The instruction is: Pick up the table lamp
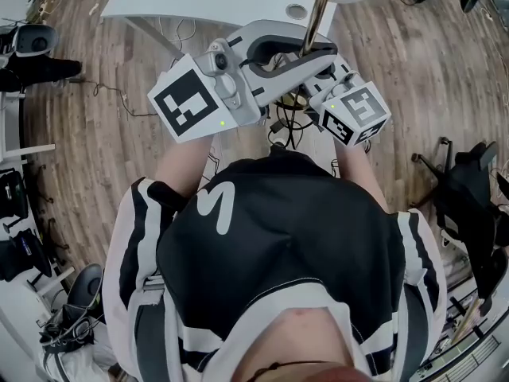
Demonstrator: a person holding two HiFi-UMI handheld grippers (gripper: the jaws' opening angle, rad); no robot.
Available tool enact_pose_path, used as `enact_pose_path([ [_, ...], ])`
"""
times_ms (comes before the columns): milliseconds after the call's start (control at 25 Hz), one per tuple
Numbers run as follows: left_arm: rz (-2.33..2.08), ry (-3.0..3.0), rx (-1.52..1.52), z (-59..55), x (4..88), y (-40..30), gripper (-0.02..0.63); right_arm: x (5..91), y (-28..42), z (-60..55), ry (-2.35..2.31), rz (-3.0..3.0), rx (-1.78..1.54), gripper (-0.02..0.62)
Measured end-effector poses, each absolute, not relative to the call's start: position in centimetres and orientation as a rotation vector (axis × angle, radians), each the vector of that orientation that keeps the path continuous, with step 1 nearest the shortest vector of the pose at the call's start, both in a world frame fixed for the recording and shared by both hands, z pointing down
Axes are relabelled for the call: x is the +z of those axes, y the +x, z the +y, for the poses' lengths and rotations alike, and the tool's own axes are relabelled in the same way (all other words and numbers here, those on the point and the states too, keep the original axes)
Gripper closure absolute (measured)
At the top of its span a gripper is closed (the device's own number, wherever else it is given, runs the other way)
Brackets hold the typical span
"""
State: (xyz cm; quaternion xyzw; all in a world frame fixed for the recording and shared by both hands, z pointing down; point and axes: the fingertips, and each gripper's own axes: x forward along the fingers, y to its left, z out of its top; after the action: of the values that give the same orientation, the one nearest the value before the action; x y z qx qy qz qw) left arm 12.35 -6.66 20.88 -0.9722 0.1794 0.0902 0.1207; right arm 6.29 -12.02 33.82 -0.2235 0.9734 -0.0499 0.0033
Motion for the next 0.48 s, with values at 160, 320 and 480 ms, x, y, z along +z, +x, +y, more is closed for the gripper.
enact_pose_path([
  [160, 0.513, -2.836, 0.265, -4.3, 20.8, 11.6, 0.601, 33.7, 5.7, -9.9, -0.723, 3.043, -0.148, 0.580],
  [320, 0.512, -2.845, 0.258, -0.8, 20.9, 10.4, 0.601, 33.8, 4.6, -6.2, -0.748, 3.034, -0.171, 0.580],
  [480, 0.503, -2.852, 0.252, 2.8, 20.8, 8.7, 0.601, 33.7, 2.9, -2.7, -0.762, 3.020, -0.185, 0.580],
])
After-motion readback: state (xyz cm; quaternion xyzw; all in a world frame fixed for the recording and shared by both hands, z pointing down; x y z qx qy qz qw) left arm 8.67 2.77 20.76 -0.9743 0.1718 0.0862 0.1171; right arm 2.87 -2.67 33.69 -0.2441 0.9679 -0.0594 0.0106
